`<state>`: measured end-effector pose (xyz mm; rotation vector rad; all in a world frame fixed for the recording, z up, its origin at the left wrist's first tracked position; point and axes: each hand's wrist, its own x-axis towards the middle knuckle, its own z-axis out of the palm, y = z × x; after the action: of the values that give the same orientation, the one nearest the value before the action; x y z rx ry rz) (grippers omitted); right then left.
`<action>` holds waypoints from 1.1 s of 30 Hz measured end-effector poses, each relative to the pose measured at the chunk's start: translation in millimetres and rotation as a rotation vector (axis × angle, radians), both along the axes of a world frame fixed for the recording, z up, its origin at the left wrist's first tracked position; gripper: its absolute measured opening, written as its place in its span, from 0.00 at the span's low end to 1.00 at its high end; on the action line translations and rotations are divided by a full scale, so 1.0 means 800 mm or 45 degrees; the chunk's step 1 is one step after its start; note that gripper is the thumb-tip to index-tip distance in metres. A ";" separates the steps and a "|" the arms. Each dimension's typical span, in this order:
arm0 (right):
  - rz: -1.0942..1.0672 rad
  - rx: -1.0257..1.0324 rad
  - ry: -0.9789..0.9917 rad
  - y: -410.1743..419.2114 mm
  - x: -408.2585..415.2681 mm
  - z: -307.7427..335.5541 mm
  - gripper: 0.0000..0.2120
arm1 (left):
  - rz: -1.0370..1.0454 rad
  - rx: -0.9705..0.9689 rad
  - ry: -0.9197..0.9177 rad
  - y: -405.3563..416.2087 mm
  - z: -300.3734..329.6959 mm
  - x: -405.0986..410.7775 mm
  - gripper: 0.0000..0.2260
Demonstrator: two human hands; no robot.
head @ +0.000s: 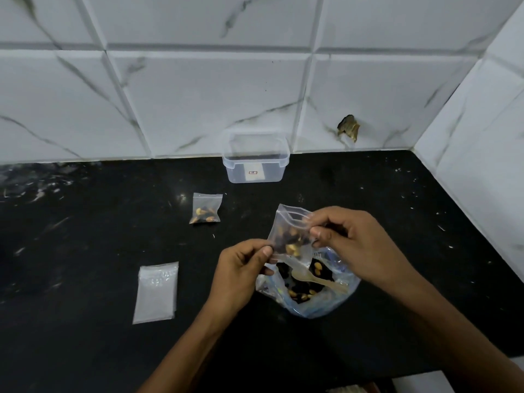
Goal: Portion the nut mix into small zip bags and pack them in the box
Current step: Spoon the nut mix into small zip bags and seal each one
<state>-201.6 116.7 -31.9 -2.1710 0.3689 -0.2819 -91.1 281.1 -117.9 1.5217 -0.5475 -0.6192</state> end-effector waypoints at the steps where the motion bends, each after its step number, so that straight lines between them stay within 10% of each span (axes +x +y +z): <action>1: 0.000 0.096 -0.024 -0.001 0.000 0.001 0.08 | 0.022 -0.024 0.009 -0.001 0.000 -0.001 0.12; 12: 0.033 -0.162 -0.045 -0.001 0.009 -0.006 0.10 | -0.131 -0.216 0.041 -0.006 0.040 0.015 0.15; 33: -0.030 0.148 -0.242 0.003 0.031 0.013 0.04 | -0.167 -0.138 -0.449 -0.035 0.095 0.049 0.07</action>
<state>-176.9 119.4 -21.4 -2.0074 0.2960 -0.4644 -51.7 253.1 -42.2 1.5082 -0.9409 -0.4132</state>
